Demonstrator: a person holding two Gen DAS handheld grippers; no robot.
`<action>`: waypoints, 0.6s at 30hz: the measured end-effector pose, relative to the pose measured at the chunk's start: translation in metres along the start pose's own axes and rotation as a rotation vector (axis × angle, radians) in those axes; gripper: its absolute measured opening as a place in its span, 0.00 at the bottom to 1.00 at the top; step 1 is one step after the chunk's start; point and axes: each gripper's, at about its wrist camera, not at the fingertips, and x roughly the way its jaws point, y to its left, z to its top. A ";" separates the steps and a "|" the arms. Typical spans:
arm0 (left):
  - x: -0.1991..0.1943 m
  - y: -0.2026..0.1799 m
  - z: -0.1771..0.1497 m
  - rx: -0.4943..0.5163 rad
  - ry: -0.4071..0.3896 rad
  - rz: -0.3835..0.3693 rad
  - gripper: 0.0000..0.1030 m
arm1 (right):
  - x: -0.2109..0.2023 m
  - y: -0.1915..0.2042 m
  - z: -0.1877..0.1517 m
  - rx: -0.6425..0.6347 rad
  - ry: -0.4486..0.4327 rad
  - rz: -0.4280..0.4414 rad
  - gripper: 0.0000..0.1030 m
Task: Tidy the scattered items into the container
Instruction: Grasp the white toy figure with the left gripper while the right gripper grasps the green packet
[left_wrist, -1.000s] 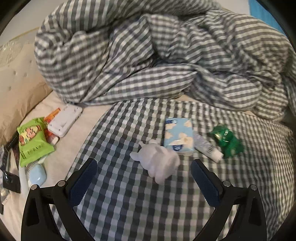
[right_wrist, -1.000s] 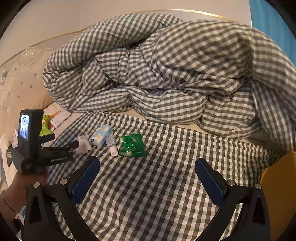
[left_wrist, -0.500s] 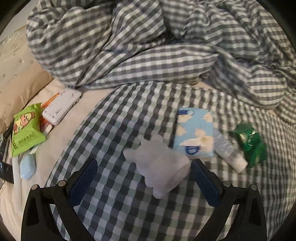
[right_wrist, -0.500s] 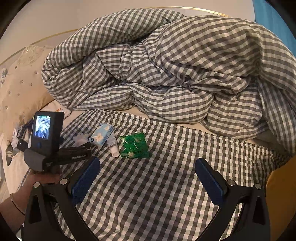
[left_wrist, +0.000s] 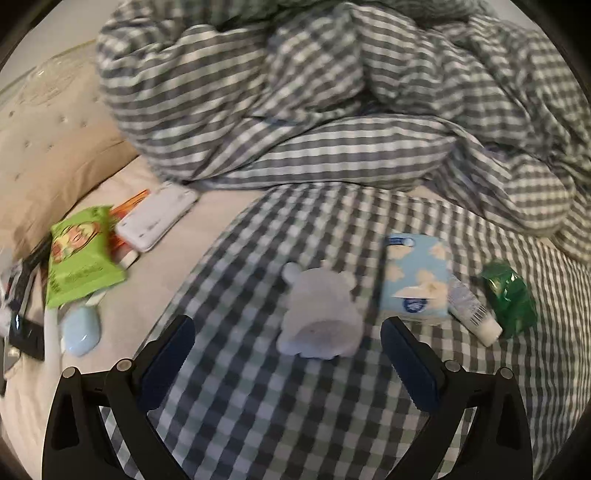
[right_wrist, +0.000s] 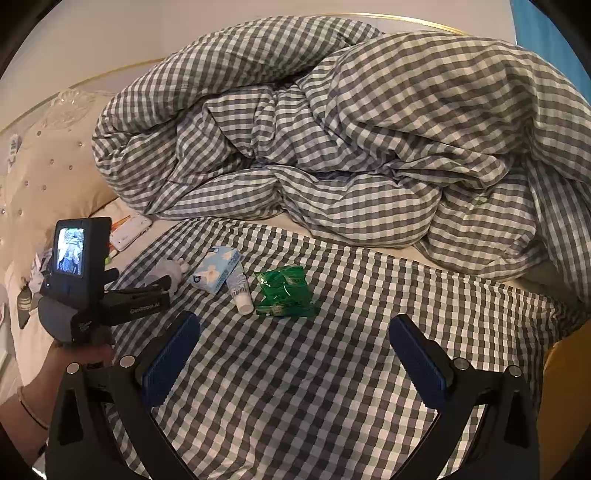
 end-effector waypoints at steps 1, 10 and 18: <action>0.001 -0.003 0.000 0.006 -0.004 -0.016 1.00 | 0.000 0.000 0.000 0.003 0.000 0.001 1.00; 0.023 -0.009 0.000 0.017 0.060 -0.020 0.66 | 0.008 -0.001 0.002 0.007 0.009 0.006 1.00; 0.021 -0.004 -0.006 0.018 0.050 -0.062 0.51 | 0.022 0.005 0.004 -0.004 0.023 0.009 1.00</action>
